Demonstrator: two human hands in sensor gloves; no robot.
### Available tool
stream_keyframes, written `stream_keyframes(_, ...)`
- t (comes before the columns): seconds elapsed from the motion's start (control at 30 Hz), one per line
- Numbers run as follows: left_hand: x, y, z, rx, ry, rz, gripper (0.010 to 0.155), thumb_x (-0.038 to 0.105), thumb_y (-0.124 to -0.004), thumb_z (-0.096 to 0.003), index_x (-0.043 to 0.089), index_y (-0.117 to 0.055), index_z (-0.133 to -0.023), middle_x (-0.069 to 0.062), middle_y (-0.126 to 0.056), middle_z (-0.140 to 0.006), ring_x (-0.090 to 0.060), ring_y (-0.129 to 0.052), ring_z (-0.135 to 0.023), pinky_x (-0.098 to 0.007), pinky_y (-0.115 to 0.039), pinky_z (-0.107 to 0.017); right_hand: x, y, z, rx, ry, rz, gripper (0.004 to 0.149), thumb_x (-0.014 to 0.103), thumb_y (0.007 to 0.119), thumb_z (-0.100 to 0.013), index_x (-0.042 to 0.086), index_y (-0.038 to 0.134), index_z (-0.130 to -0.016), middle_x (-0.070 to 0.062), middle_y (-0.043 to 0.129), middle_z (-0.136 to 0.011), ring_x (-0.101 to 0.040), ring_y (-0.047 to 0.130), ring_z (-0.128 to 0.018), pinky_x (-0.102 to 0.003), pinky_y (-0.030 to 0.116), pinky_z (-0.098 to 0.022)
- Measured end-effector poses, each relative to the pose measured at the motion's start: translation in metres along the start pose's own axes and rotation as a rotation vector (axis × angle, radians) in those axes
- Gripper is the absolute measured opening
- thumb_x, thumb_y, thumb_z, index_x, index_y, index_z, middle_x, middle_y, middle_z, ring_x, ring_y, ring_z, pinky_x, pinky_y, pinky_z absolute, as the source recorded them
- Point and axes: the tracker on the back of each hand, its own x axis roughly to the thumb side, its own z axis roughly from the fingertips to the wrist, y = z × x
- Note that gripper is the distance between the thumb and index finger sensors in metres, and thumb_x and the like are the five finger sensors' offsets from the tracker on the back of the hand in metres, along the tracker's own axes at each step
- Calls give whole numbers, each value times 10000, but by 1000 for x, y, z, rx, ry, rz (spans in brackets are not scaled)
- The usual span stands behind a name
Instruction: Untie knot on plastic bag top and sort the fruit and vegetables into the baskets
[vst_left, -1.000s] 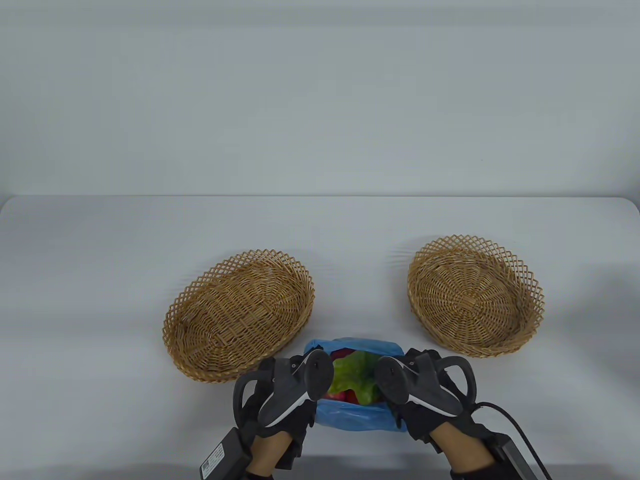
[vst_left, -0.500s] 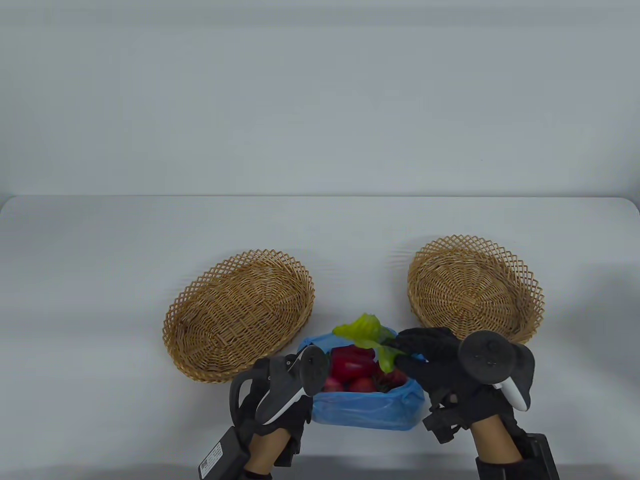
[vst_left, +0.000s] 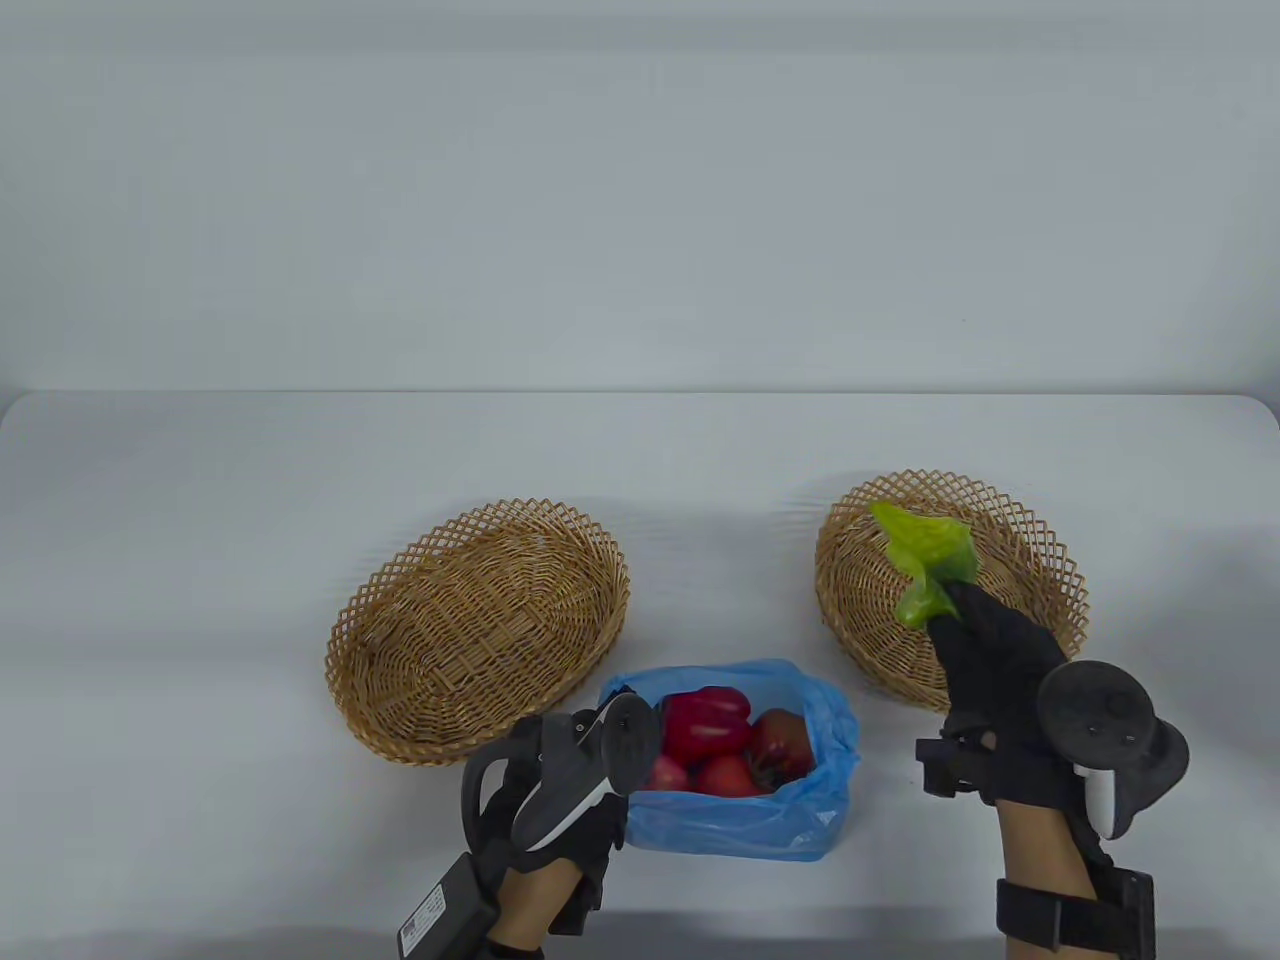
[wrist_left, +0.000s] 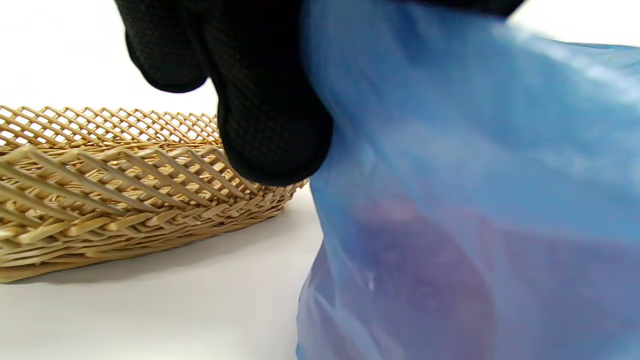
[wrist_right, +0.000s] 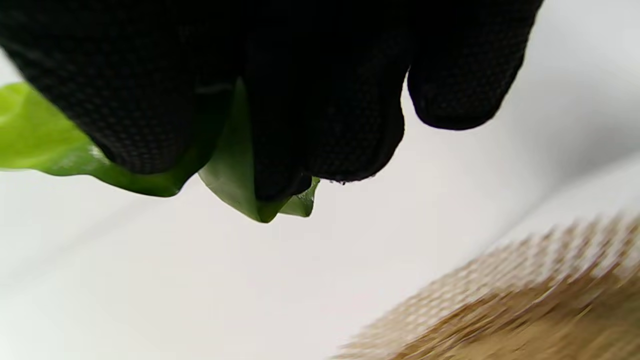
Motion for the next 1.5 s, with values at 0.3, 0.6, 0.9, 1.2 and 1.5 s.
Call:
stream_keyframes(0.3, 2, -1, 2, -6, -28, 4, 619, 337, -858, -461, 290, -629, -1034, 62, -963, -811, -140, -1052, -551, -504, -702, -733, -12, 40, -4, 109, 90, 347, 455, 375, 919, -407, 196, 879, -824, -82, 998, -716, -290, 962, -596, -593, 715, -580)
stream_keyframes(0.6, 4, -2, 3, -6, -36, 4, 619, 336, -858, -460, 289, -629, -1034, 61, -964, -809, -138, -1053, -550, -503, -703, -733, -17, 56, -5, 187, 105, 427, 489, 311, 917, -412, 199, 833, -880, -88, 992, -759, -286, 972, -633, -575, 723, -608)
stream_keyframes(0.9, 3, -2, 3, -9, -29, 0, 619, 339, -858, -459, 288, -629, -1032, 59, -966, -806, -138, -1054, -545, -503, -705, -731, -17, 57, -6, 264, 89, 396, 545, 381, 896, -420, 220, 783, -928, -96, 948, -859, -312, 928, -748, -585, 668, -654)
stream_keyframes(1.2, 3, -1, 2, -7, -27, 9, 623, 345, -856, -461, 294, -623, -1037, 66, -965, -810, -133, -1053, -550, -499, -704, -735, 38, -14, 8, -6, -155, 180, 536, 381, 886, -424, 225, 781, -926, -97, 864, -958, -335, 852, -878, -641, 614, -672)
stream_keyframes(1.5, 6, -2, 2, -6, -44, 14, 624, 352, -854, -464, 301, -619, -1040, 71, -964, -812, -127, -1053, -553, -494, -705, -739, 134, -11, 99, 220, -702, 111, 396, 387, 903, -414, 338, 883, -807, 45, 1007, -806, -177, 1018, -709, -450, 784, -665)
